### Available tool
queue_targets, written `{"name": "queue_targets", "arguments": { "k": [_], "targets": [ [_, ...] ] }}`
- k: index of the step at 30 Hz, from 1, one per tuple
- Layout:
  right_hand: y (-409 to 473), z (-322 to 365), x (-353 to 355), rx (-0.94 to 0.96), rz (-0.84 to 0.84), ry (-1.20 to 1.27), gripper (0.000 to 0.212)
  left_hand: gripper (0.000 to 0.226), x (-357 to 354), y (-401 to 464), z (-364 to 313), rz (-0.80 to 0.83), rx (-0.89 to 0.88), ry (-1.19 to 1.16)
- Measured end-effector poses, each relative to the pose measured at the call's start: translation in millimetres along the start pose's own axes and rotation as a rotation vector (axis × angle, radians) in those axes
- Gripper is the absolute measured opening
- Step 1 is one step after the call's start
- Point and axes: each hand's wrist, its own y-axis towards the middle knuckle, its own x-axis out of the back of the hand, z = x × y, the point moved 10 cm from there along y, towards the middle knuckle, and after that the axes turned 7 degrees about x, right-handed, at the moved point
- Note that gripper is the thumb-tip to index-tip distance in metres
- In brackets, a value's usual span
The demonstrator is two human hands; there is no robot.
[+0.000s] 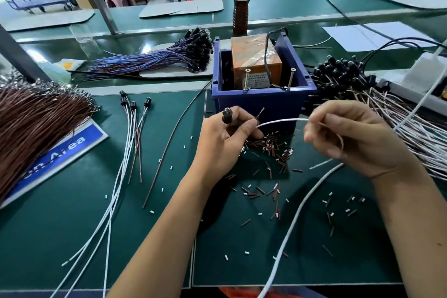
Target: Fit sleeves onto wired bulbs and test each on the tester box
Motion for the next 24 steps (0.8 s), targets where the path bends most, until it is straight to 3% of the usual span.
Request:
{"name": "queue_targets", "arguments": {
  "k": [4, 8, 11, 15, 19, 21, 24],
  "targets": [
    [2.0, 4.0, -10.4, 0.058, 0.074, 0.286, 0.035, 0.009, -5.2, -1.4, -4.0, 0.015, -0.006, -0.072],
    [7.5, 3.0, 1.0, 0.125, -0.092, 0.134, 0.032, 0.009, -3.3, -2.7, -10.0, -0.006, -0.054, -0.125],
    [6.6, -1.2, 4.4, 0.060, -0.144, 0.027, 0.027, 0.012, 1.3, -3.8, -16.2, 0.009, -0.054, -0.303],
    [1.9, -27.8, -21.2, -0.201, 0.055, -0.079, 0.037, 0.016, -0.2, -3.3, -20.3, 0.128, 0.002, -0.593],
    [-6.8, -55.9, -52.8, -0.391, 0.270, -0.191, 0.044, 0.018, -14.7, -7.6, -21.1, 0.300, 0.091, -0.652],
    [-7.1, -62.0, -60.9, -0.420, 0.305, -0.233, 0.041, 0.016, -22.3, -10.7, -20.4, 0.349, 0.120, -0.618],
    [-0.6, -60.3, -56.6, -0.383, 0.229, -0.320, 0.036, 0.013, -19.3, -8.1, -9.4, 0.240, 0.180, -0.580]
  ]
}}
